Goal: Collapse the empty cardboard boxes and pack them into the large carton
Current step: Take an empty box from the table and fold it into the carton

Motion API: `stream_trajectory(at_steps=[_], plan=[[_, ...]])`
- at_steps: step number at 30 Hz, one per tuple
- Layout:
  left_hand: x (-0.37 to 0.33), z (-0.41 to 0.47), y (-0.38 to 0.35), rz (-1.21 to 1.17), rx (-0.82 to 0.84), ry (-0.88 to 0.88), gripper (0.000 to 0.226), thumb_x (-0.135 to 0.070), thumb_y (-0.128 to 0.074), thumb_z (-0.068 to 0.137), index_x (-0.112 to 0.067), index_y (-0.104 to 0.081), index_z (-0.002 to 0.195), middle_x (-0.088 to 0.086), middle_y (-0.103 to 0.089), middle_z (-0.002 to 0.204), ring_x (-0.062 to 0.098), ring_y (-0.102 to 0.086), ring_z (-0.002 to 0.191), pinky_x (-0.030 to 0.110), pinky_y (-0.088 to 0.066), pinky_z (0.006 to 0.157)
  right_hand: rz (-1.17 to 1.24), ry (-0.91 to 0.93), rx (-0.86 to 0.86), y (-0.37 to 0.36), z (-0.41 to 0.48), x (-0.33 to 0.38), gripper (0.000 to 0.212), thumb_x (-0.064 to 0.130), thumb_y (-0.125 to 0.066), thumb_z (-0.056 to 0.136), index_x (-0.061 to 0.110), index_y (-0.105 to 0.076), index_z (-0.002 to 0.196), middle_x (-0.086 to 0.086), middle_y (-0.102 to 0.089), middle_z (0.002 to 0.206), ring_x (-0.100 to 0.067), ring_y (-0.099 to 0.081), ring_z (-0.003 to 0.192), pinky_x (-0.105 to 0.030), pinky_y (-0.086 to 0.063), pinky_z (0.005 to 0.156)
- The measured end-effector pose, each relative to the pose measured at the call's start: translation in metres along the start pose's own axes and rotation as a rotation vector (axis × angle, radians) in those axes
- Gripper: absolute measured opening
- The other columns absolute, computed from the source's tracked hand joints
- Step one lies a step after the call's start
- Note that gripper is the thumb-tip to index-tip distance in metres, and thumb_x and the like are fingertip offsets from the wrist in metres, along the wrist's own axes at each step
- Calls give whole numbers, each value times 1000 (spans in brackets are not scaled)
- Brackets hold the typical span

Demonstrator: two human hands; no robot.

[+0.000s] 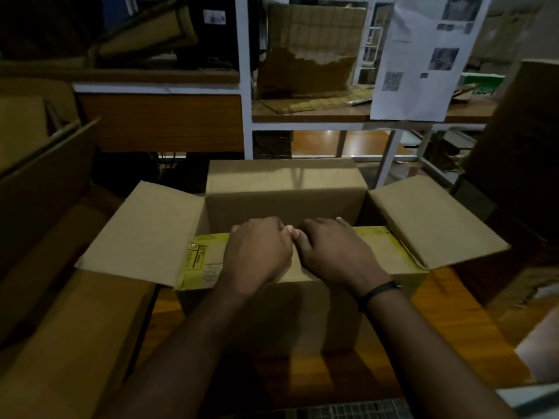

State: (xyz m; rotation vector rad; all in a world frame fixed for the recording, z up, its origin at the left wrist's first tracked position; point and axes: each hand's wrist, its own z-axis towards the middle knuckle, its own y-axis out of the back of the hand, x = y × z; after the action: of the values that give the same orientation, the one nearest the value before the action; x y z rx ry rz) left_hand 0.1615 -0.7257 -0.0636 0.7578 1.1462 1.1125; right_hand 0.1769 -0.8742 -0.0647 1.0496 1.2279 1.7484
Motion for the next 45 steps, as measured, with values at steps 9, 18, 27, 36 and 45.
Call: stream_trajectory(at_steps=[9, 18, 27, 36, 45], plan=[[8, 14, 4, 3, -300, -140, 36, -38, -31, 105, -24, -65, 104, -2, -66, 94, 17, -58, 88, 38, -42, 89, -35, 97, -364, 0, 14, 12, 29, 39, -32, 107, 24, -55, 97, 2, -54, 88, -16, -48, 83, -40, -42, 89], [11, 26, 17, 15, -655, -319, 25, -29, -45, 106, -14, -64, 109, 8, -63, 101, 27, -55, 93, 43, -39, 92, -116, 171, -769, 4, 33, 12, 31, 33, -45, 104, 9, -64, 112, -14, -59, 108, -32, -52, 100, -46, -36, 100], [0, -34, 88, -2, -287, -142, 43, -50, -31, 109, -29, -62, 88, -11, -57, 71, 6, -53, 63, 28, -43, 62, -63, 151, -598, 53, -32, 38, 38, 44, -38, 108, 23, -64, 89, 4, -62, 74, -11, -55, 64, -30, -45, 61], [38, -26, 63, 87, 557, -77, 80, -77, -33, 96, -32, -22, 161, -1, -27, 168, 29, -21, 155, 51, -13, 126, 7, -44, 216, 41, -39, 41, 36, 45, -40, 106, 27, -51, 135, -1, -57, 136, -19, -52, 125, -46, -39, 114], [56, -21, 22, 136, 99, -168, 58, -91, -52, 74, -39, -58, 99, -18, -61, 87, 5, -56, 79, 30, -44, 66, 54, 24, 85, 2, -18, 22, 33, 49, -59, 97, 34, -49, 124, 10, -57, 122, -12, -48, 112, -41, -34, 111]])
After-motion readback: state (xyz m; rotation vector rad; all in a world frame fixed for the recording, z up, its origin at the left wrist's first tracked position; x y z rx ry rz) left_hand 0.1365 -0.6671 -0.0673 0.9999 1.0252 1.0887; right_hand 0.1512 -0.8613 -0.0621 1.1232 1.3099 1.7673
